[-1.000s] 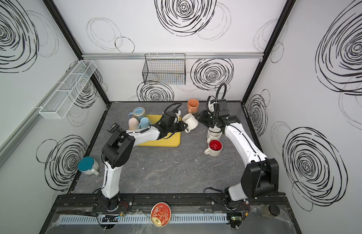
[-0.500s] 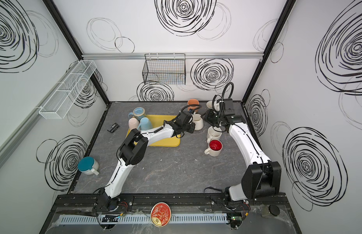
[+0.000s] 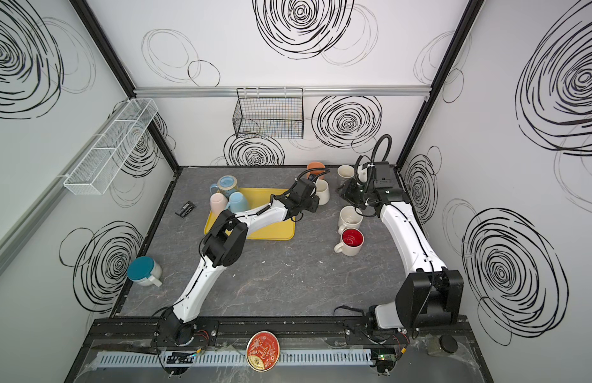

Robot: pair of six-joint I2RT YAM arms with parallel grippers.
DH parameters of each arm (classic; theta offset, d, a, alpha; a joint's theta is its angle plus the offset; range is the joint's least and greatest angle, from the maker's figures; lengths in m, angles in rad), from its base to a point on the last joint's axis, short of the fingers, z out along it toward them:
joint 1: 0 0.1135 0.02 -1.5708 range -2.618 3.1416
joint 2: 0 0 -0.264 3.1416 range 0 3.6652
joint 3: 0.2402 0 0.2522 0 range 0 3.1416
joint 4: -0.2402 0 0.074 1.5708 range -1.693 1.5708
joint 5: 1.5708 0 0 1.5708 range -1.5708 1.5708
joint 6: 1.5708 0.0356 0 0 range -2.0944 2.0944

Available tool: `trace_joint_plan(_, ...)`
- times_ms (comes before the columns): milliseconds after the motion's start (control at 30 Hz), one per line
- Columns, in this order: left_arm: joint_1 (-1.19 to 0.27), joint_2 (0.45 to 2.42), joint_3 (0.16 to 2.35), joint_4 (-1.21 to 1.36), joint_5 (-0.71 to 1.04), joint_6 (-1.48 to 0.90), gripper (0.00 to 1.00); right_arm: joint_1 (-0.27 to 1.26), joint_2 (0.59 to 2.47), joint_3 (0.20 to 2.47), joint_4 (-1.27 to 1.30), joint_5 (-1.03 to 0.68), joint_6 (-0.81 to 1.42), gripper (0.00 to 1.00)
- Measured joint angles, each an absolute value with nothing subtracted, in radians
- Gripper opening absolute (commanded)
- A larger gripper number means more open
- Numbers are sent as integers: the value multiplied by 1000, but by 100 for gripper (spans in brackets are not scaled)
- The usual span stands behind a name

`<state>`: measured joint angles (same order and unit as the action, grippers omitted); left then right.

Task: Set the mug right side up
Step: 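Set the white mug upright beside the tray with the left gripper, then move both grippers back over the tray toward the light blue mug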

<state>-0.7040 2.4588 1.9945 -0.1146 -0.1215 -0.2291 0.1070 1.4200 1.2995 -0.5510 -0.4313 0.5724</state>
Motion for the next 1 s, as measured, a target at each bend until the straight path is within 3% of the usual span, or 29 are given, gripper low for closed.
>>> trace_joint_plan(233,-685,2489,2045,-122,-121,-231,31,107,1423,1299,-554,-445,564,39)
trace_joint_plan(400,-677,2493,2053,-125,-126,-239,45,107,1435,1299,-565,-453,559,39)
trace_joint_plan(733,-673,2465,2004,-110,-119,-250,53,109,1441,1299,-564,-464,560,38)
trace_joint_plan(1000,-638,2175,1733,-46,-105,-278,57,176,1465,1306,-558,-447,560,38)
